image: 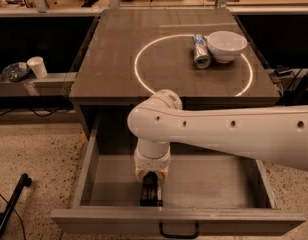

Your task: Pick rxbar chocolate from top drawer and place on counter

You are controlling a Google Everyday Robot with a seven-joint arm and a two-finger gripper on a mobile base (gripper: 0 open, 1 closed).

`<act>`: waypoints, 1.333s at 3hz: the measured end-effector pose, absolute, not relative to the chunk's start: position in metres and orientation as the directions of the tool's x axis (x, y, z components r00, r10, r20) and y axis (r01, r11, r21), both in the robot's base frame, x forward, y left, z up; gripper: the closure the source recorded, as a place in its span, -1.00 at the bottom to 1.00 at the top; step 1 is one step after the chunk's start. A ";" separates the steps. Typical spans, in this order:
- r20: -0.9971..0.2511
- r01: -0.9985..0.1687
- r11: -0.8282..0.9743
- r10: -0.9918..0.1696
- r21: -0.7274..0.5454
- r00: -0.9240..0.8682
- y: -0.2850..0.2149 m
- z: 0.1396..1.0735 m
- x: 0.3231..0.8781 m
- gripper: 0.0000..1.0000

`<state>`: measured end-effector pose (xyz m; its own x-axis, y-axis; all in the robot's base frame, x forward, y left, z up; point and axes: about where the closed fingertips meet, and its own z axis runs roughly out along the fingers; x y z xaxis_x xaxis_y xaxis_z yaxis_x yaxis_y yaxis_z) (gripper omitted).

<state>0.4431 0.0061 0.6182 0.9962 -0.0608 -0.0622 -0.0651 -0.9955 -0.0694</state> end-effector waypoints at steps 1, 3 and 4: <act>0.016 -0.065 -0.994 -0.067 -0.088 0.998 0.020 0.667 0.446 1.00; 0.127 -0.102 -0.992 -0.111 -0.074 0.986 0.045 0.790 0.490 1.00; 0.103 -0.123 -0.989 -0.131 -0.083 0.986 0.051 0.828 0.521 1.00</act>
Offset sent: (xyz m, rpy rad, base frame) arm 0.0362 0.0535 0.1788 -0.0560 -0.2629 -0.0422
